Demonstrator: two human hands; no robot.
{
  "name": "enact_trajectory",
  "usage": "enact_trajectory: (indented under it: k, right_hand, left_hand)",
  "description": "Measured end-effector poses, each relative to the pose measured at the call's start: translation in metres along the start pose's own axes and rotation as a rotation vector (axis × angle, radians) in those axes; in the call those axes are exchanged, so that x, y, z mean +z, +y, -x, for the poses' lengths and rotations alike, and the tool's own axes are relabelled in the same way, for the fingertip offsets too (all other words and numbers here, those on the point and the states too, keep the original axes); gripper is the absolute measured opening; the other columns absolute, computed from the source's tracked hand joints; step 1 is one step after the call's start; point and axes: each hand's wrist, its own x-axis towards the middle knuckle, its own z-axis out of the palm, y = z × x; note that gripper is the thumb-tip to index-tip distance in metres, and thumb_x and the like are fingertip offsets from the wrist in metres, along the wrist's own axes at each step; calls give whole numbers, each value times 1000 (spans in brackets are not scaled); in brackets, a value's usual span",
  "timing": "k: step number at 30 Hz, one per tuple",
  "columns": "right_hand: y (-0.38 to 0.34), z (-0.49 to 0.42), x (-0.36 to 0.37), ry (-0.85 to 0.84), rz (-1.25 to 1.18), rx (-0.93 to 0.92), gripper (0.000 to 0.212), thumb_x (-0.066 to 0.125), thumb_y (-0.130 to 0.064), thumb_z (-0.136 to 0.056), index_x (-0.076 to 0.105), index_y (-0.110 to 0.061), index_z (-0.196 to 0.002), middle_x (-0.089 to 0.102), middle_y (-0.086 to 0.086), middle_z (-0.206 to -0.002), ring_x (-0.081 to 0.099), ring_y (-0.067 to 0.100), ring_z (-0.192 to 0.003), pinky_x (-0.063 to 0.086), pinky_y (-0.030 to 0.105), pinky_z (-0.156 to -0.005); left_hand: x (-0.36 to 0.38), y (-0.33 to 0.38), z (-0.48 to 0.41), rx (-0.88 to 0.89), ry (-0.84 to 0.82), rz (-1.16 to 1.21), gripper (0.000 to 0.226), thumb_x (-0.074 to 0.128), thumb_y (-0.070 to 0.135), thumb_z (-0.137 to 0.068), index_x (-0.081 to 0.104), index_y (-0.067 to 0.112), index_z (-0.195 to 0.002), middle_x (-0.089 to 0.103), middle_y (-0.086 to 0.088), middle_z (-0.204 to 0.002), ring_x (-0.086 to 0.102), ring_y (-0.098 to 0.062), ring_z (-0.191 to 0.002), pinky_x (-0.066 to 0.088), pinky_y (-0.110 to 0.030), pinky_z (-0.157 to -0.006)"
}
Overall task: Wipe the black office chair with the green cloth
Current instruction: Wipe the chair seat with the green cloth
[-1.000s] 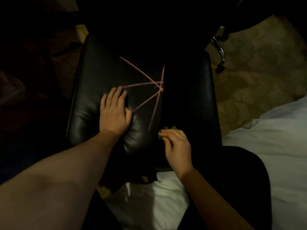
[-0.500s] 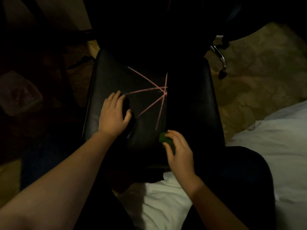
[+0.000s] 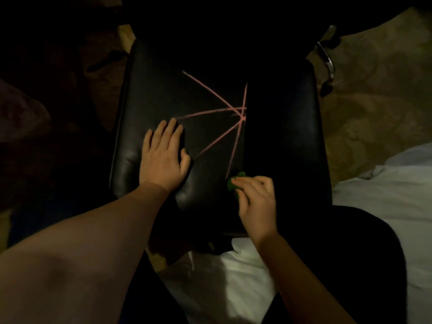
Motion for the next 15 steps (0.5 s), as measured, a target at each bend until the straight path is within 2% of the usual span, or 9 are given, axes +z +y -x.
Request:
enact_trajectory:
  k: [3,8,15]
  right_hand:
    - [6,-27,3,10,20,3,26,69,8,-78,75,-9,-96,72,0,-98,55,23,-90,30,4,-90]
    - [17,-92,7,-15,61,73,25,66,3,-81,74,-12,-99,71,1,-99,49,16,-93,30,8,-85]
    - [32,-167,19,7,105,94,22,62,-3,-88,73,-12,-104,69,2,-101,49,20,-98,29,10,-81]
  left_hand:
    - [4,-2,0,10,31,-20,58,37,34,-89,45,10,-142,38,-11,-153,30,-28,-143,18,-46,-119]
    - [9,-3,0,20,82,-39,58,38,32,-88,47,9,-141,39,-11,-153,32,-28,-143,18,-45,-118]
    - [9,-2,-1,9,95,-63,59,38,31,-87,48,8,-140,40,-12,-152,34,-28,-142,20,-46,-118]
